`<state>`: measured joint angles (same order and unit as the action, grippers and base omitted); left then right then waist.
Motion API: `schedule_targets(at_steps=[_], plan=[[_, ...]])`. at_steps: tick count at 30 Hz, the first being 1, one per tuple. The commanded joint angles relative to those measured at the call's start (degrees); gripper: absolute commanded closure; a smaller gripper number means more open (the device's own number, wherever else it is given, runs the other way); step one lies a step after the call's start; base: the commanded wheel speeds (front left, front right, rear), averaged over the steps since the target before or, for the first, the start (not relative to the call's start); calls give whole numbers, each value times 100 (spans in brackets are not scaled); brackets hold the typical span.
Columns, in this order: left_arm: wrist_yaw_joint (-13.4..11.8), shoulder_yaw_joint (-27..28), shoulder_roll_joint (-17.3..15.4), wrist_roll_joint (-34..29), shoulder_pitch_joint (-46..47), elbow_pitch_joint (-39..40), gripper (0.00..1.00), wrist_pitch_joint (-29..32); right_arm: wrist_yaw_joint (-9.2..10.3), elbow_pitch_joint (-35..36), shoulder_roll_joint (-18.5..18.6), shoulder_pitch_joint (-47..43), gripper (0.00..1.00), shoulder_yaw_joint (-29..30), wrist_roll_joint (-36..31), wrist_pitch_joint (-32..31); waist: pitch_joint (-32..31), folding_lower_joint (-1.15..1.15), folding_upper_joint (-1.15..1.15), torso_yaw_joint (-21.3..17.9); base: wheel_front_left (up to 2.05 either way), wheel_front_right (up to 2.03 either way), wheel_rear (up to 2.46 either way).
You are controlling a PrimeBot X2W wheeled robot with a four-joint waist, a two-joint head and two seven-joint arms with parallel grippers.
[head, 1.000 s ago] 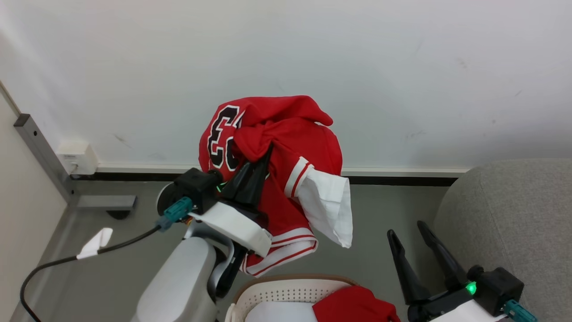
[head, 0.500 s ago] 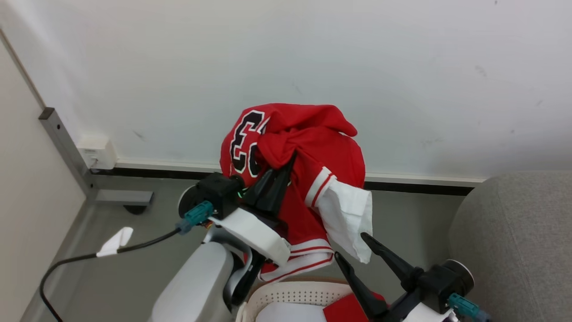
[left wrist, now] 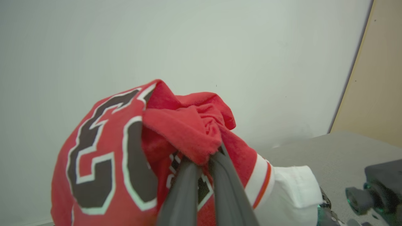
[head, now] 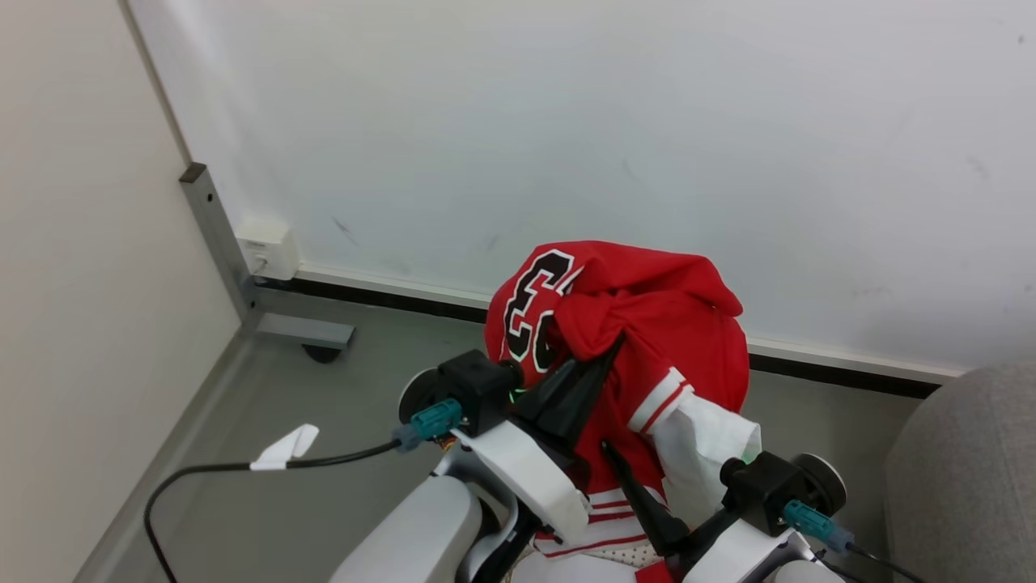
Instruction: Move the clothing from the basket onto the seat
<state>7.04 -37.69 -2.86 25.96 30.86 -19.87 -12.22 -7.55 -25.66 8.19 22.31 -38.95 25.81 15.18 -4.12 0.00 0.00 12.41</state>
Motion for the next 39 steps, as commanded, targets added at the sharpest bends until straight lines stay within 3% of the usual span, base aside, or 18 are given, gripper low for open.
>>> schedule_targets(at_steps=[1,7,8,9,10,27,29,30,39], plan=[[1,-92,-11,86,-56,37,100,-7,12,-58,-3,67,0,-10,-52,-5,-30,0,0,172,0,0,0],[-53,-383,-10,271,8,52,100,4,12,-137,-63,124,0,-6,-56,-5,-52,0,0,398,0,0,0],[-79,-408,-8,291,21,42,100,3,12,-134,-76,120,13,8,-46,-5,-52,0,0,414,0,0,0],[-102,-427,-8,303,33,30,100,0,12,-121,-89,119,67,24,-30,-5,-51,0,0,427,0,0,0],[-104,-438,-8,317,40,17,100,-2,12,-91,-101,111,100,46,-3,-5,-47,0,0,436,0,0,0],[-241,-421,-76,394,-11,-219,98,-113,12,232,38,-26,100,253,197,-5,140,0,0,57,0,0,0],[-221,-451,-67,432,-32,-220,6,-121,12,313,71,-56,100,377,205,-5,167,0,0,-30,0,0,0],[-204,-472,-63,444,-36,-211,0,-129,12,350,90,-86,100,436,220,-4,181,0,0,-78,0,0,0],[-121,-734,-99,373,-197,-98,0,-204,12,577,326,-276,100,1003,137,-3,331,0,0,-868,0,0,0]])
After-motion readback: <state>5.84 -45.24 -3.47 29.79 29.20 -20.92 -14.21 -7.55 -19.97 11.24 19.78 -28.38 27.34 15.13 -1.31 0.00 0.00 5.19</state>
